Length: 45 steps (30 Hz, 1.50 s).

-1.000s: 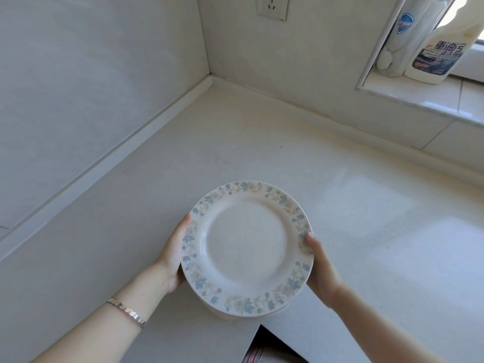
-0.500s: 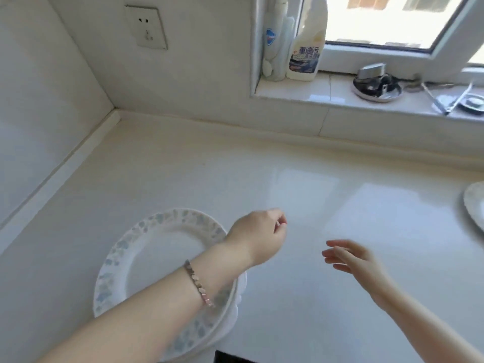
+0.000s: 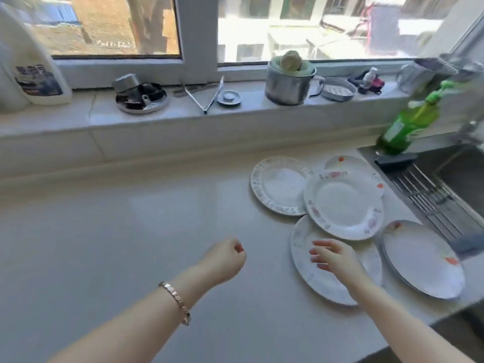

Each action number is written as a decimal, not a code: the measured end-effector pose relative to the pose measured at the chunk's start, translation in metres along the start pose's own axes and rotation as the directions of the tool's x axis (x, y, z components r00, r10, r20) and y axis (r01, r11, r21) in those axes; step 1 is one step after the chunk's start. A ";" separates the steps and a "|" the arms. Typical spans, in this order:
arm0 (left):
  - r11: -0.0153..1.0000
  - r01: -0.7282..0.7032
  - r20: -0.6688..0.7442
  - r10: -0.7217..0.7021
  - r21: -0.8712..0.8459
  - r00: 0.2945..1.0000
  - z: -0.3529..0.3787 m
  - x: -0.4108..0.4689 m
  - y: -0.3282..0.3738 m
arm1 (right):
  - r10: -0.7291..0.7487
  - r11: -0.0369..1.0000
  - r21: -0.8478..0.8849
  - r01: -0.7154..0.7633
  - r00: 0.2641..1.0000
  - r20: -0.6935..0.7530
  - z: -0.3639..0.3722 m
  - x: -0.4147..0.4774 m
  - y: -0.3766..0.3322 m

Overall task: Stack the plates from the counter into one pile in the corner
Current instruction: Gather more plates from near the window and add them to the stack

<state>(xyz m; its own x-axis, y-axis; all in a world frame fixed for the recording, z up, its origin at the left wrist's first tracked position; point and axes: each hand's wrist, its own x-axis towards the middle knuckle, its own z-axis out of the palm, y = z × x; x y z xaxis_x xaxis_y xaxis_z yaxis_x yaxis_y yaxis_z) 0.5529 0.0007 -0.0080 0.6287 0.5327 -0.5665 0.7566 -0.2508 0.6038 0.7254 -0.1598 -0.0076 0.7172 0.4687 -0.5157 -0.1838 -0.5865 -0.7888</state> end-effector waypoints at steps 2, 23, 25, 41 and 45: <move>0.998 0.014 0.029 -0.012 -0.057 1.000 0.020 0.023 0.022 | 0.130 0.978 0.175 -0.111 0.986 -0.102 -0.037 0.029 0.005; 0.809 0.372 0.132 -0.352 -0.455 0.927 0.101 0.104 0.099 | 0.267 0.506 0.838 -0.202 0.961 0.070 -0.102 0.140 0.029; 0.801 0.367 0.101 -0.364 -0.473 0.926 0.105 0.104 0.096 | 0.194 0.507 0.839 -0.197 0.975 0.112 -0.106 0.135 0.027; 0.633 0.136 -0.234 -0.465 -0.762 0.853 0.028 -0.024 0.027 | -0.019 0.612 0.761 -0.217 0.957 0.288 -0.059 0.054 -0.026; 0.605 0.020 -0.387 -0.534 -0.796 0.752 -0.028 -0.090 -0.035 | -0.068 0.653 0.711 -0.261 0.915 0.398 0.003 0.015 -0.044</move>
<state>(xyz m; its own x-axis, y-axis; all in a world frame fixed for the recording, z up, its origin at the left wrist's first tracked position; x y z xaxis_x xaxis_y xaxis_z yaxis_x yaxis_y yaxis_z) 0.4653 -0.0157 0.0374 -0.0011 0.8472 -0.5313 0.3269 0.5024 0.8004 0.7422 -0.1253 0.0186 0.4008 0.7317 -0.5513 -0.7852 -0.0357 -0.6182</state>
